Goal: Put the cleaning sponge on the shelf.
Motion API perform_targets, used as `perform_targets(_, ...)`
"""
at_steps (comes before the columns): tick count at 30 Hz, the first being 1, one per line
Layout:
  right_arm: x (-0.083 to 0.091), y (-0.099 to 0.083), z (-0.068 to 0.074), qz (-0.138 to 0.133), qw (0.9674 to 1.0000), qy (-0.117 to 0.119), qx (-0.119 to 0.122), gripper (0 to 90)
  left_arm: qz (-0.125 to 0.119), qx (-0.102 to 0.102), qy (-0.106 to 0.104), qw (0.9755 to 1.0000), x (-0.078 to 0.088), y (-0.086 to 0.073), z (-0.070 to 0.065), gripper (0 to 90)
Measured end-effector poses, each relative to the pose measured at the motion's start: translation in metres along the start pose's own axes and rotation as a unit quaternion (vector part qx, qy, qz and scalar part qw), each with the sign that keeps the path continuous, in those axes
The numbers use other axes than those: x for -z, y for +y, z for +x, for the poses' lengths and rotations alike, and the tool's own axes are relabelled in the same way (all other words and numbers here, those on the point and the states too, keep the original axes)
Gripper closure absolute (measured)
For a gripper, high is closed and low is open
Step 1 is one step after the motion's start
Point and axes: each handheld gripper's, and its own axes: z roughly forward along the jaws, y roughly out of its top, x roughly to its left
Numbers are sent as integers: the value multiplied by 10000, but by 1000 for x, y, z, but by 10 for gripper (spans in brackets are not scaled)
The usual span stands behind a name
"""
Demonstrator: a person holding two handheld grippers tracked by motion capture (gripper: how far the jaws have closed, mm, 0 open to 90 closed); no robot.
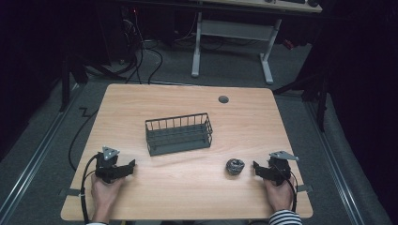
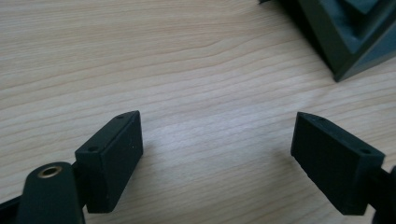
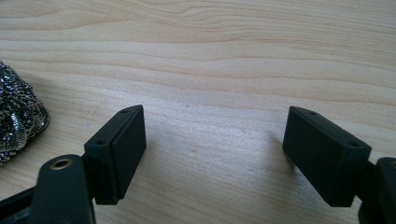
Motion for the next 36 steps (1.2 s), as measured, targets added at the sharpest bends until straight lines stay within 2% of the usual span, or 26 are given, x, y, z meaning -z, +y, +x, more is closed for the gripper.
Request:
perform_targets(6, 1, 0, 0, -33, 10000, 20, 21, 268, -191, -100, -408, 9989, 7, 5, -13, 236)
perform_targets(8, 1, -1, -1, -60, 10000, 37, 4, 300, -310, -191, -591, 9976, 11, 13, -21, 283)
perform_targets(15, 1, -1, 1, -53, 10000, 52, 44, 299, -274, -315, -690, 9967, 6, 27, -39, 327)
perform_targets(20, 1, -1, 1, -56, 9999, 58, 98, 294, -223, -317, -778, 9962, -2, 32, -45, 401)
perform_targets(24, 1, -1, 1, -56, 9999, 64, 105, 293, -123, -333, -769, 9964, -9, 36, -49, 466)
perform_targets(26, 1, -1, 1, -52, 9999, 70, 91, 293, -97, -342, -768, 9964, -13, 38, -51, 528)
perform_targets(30, 1, -1, 1, -52, 9999, 74, 93, 293, -64, -358, -782, 9963, -17, 41, -54, 570)
perform_targets(34, 1, -1, 2, -48, 9998, 127, 138, 289, -57, -232, -868, 9959, -21, 42, -53, 642)
perform_targets(36, 1, -1, 2, -47, 9998, 128, 138, 290, -51, -240, -872, 9959, -22, 42, -54, 670)
